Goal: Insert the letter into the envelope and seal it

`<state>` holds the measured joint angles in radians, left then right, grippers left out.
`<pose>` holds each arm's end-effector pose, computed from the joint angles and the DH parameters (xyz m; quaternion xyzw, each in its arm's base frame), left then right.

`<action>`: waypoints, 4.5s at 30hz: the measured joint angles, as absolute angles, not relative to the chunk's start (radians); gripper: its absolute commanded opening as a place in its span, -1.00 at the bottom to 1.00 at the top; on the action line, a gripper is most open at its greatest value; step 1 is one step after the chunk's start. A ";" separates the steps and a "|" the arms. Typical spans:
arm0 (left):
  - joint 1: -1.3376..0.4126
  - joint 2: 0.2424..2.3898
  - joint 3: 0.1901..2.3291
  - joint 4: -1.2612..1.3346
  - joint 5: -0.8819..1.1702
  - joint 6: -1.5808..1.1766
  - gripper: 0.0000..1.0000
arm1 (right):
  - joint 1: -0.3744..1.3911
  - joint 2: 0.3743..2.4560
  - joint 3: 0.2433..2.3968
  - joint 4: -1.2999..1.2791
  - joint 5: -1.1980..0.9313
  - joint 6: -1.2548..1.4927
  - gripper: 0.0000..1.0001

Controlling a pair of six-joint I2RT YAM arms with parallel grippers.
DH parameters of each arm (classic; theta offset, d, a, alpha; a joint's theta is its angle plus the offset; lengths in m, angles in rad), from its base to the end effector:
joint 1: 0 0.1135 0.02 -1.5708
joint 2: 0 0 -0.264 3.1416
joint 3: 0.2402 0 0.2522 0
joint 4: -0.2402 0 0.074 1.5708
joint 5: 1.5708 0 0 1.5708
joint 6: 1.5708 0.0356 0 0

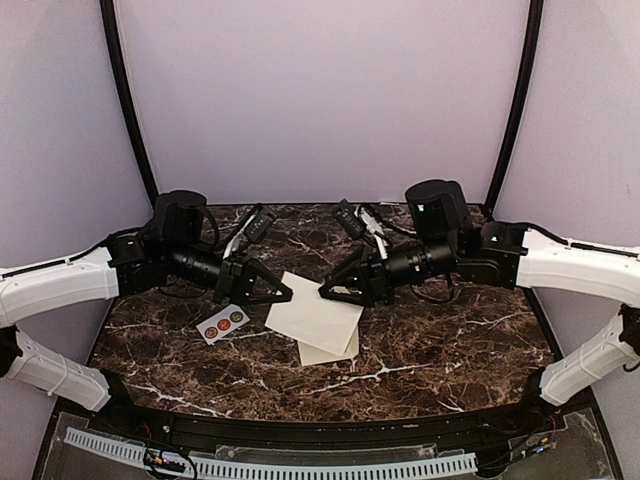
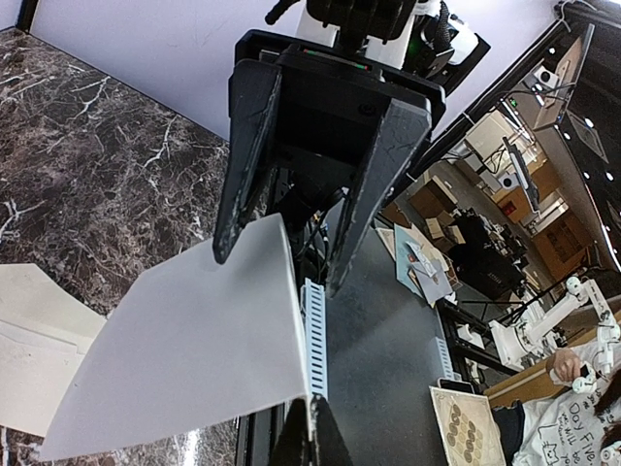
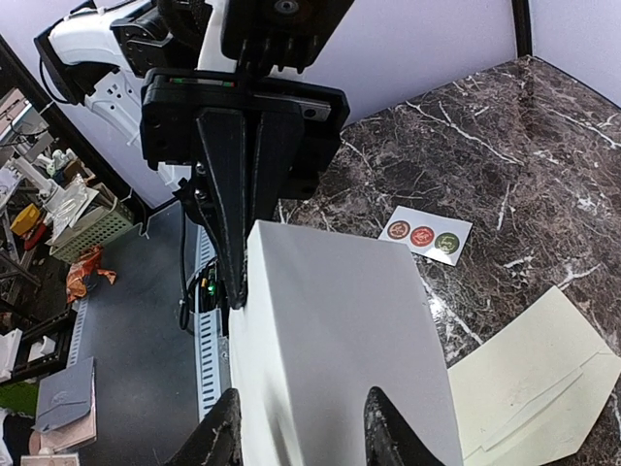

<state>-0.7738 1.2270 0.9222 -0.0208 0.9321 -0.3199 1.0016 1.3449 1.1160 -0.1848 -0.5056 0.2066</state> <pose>0.1752 -0.2112 0.3153 0.4186 0.6482 -0.5827 0.2552 0.1522 0.2699 0.3314 -0.4399 0.6945 0.4731 0.3168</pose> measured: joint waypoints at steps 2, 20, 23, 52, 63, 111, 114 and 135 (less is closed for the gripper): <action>-0.775 1.229 0.928 -0.025 0.933 -0.317 -1.00 | 1.002 1.349 1.116 -0.184 -0.513 0.205 -0.25; -0.777 1.228 0.980 -0.119 0.840 -0.247 -0.34 | 1.003 1.377 1.131 -0.184 -0.566 0.196 -1.00; -0.777 1.213 1.006 -0.169 0.758 -0.211 0.00 | 1.003 1.376 1.131 -0.185 -0.566 0.195 -1.00; -0.783 1.242 1.034 -0.226 0.833 -0.167 -0.91 | 1.003 1.378 1.145 -0.194 -0.601 0.195 -1.00; -0.786 1.237 1.015 -0.163 0.812 -0.191 -1.00 | 1.003 1.367 1.139 -0.181 -0.486 0.218 0.43; -0.790 1.106 0.607 0.939 0.255 -0.927 -1.00 | 1.047 1.539 0.903 0.998 -0.115 0.860 -0.87; -0.790 1.116 0.606 0.942 0.264 -0.933 -0.75 | 1.047 1.539 0.903 1.015 -0.115 0.852 -1.00; -0.742 1.010 0.715 0.303 0.278 -0.710 0.63 | 0.893 1.246 0.918 0.368 -0.159 0.616 -1.00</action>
<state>-0.7422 1.0103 0.7147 0.3027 0.2775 -0.7101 0.8932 1.2457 0.9184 0.3676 -0.1593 0.6155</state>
